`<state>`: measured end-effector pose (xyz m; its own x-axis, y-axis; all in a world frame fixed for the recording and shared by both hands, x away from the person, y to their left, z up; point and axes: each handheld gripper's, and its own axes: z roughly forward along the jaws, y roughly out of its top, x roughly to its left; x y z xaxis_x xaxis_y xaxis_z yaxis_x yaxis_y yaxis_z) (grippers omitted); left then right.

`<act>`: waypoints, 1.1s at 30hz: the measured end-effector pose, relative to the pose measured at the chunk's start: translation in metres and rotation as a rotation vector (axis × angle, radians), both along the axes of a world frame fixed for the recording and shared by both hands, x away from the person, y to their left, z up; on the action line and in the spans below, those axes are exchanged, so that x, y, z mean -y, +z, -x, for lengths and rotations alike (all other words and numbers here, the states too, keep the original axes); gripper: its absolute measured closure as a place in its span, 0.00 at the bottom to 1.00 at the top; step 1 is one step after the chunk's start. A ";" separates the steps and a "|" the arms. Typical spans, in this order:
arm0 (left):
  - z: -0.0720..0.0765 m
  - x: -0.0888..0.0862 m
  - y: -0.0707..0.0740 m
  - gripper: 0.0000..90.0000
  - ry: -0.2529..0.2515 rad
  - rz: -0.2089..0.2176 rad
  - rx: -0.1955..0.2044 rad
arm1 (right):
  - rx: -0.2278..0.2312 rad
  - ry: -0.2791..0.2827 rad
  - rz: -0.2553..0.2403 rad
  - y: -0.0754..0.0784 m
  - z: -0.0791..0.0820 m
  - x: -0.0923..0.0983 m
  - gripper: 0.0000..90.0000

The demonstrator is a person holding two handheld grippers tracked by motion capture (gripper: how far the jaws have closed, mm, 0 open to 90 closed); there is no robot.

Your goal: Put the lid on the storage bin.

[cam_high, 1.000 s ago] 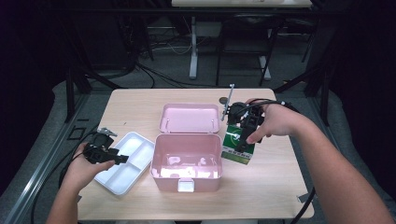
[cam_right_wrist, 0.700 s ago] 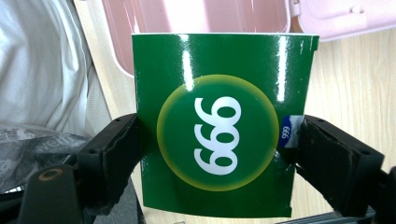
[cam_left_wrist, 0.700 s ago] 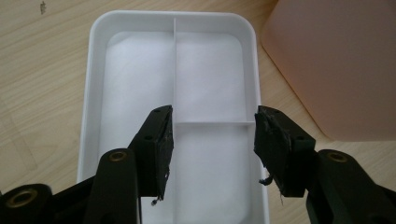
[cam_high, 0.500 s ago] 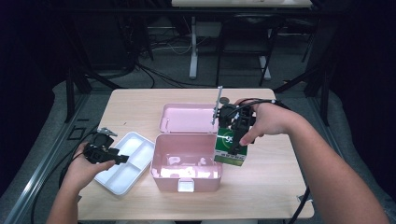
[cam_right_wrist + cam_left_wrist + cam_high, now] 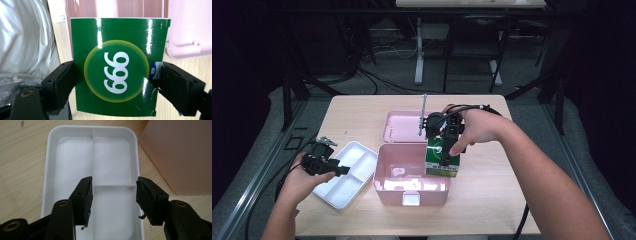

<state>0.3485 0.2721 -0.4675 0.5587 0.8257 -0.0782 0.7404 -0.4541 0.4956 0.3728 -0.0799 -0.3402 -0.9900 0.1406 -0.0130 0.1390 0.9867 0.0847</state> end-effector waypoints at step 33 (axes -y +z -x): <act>0.000 0.000 0.000 0.53 0.002 0.002 0.001 | 0.006 0.083 0.054 -0.043 -0.004 -0.029 0.18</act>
<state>0.3489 0.2725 -0.4676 0.5569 0.8268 -0.0791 0.7409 -0.4515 0.4972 0.3772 -0.0514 -0.3836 -0.9981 0.0570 -0.0239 0.0562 0.9979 0.0318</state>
